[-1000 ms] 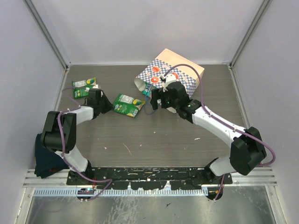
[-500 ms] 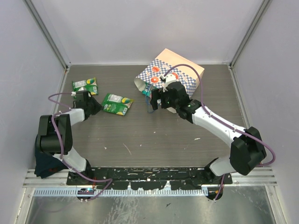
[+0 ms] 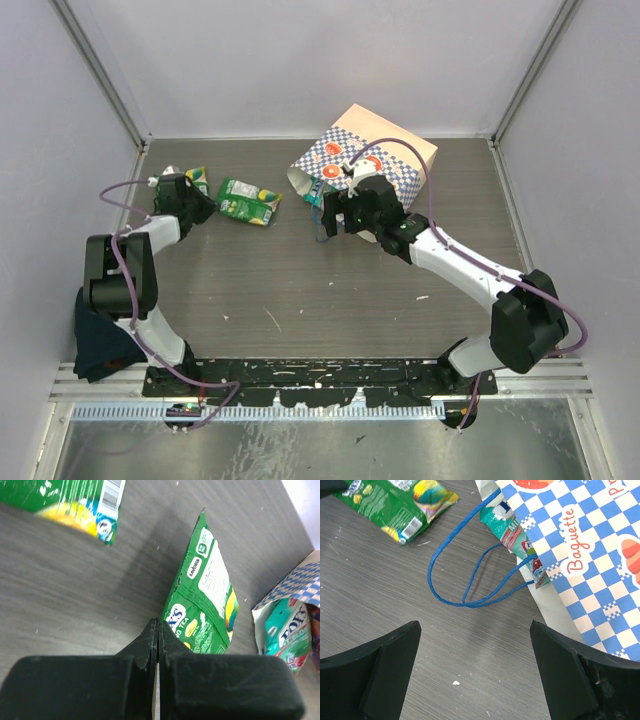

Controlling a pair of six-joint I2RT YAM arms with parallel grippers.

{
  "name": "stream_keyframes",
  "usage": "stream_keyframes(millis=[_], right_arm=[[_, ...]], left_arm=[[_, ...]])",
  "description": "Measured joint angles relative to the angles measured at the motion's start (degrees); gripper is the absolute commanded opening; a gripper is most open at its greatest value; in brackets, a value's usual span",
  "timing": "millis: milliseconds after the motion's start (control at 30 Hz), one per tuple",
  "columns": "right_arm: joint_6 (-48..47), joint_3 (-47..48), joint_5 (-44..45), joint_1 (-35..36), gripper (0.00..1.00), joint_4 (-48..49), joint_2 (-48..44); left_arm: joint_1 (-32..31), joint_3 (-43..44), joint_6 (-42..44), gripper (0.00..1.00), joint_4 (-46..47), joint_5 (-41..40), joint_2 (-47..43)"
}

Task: Take the snacks out of the paper bag
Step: Place the snack at the center of the board.

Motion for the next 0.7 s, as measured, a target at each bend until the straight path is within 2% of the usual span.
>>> stream_keyframes(millis=[700], right_arm=[[-0.9, -0.02, 0.07, 0.0, 0.97, -0.02, 0.13]], left_arm=[[0.9, 17.53, -2.34, 0.0, -0.17, -0.35, 13.03]])
